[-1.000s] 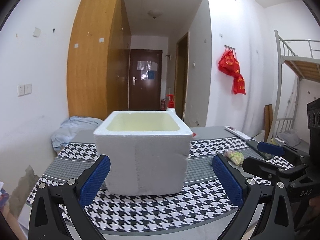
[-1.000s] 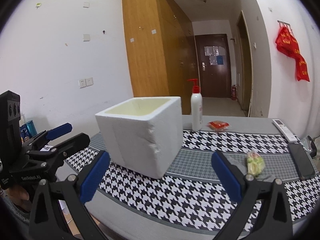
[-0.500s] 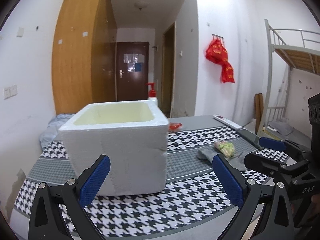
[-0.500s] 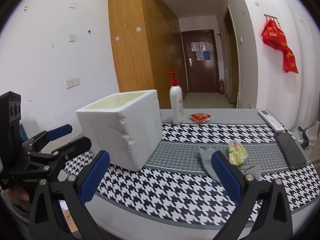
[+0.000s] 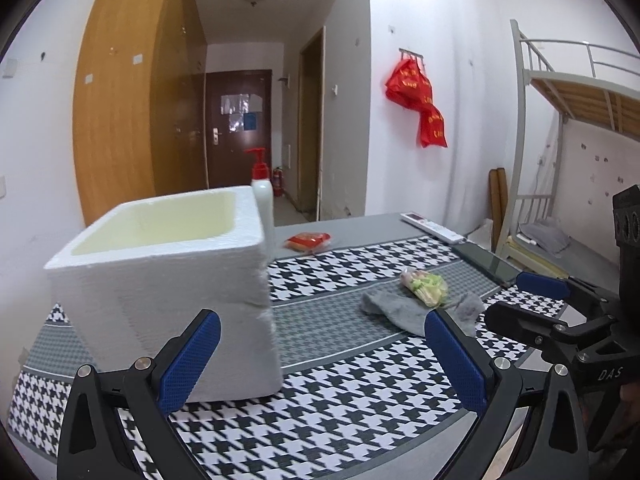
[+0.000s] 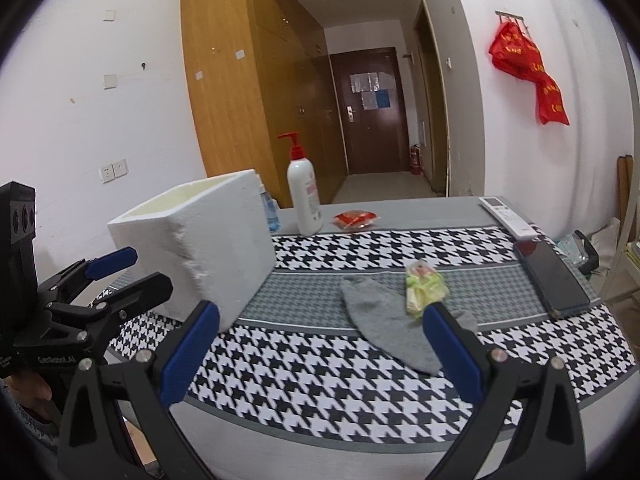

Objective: Organize soft objects
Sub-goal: 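Lower both grippers toward the grey sock and the green snack bag, then grasp the grey sock with the left gripper while the right gripper grasps the snack bag, then lift the sock with the left gripper and carry it over the foam box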

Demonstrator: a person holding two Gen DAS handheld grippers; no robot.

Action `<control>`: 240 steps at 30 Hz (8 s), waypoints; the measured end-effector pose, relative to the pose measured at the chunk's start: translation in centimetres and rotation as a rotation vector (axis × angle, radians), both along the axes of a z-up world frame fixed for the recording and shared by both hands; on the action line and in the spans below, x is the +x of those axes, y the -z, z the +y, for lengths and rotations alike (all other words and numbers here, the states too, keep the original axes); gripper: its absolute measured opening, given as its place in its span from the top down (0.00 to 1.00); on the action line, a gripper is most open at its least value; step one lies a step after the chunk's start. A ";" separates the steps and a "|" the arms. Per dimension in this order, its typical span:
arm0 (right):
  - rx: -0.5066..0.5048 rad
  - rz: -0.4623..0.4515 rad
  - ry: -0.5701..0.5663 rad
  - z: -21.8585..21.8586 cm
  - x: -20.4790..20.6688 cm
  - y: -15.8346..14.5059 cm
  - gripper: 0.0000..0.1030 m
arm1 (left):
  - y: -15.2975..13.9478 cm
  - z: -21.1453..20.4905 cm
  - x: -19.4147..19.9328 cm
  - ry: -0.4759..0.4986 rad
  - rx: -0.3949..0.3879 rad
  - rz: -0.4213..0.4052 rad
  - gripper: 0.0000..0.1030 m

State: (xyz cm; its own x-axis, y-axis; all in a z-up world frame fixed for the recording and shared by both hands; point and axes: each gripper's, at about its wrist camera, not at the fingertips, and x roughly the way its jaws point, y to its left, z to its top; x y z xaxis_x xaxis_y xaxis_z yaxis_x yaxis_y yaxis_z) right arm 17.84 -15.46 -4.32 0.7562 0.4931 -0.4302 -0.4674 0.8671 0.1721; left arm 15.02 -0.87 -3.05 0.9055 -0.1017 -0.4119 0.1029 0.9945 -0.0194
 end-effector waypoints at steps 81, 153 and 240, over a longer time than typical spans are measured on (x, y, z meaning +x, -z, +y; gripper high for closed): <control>-0.166 0.248 0.005 -6.2 15.2 5.6 0.00 | 7.8 -10.8 15.5 0.250 0.172 0.372 0.19; -0.158 0.226 -0.026 -5.7 11.9 2.9 0.68 | 4.1 -7.9 11.9 0.267 0.026 0.247 0.92; -0.013 -0.135 -0.264 5.4 3.7 -7.8 0.68 | -10.4 5.1 1.0 -0.120 0.074 -0.172 0.92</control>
State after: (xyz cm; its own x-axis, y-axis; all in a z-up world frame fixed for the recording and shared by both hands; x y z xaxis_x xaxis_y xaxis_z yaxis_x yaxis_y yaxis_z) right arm 21.52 -10.08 3.44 0.6530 0.6758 -0.3418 -0.6954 0.7138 0.0828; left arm 16.02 4.27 7.31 0.9670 0.0356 -0.2524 -0.0207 0.9979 0.0614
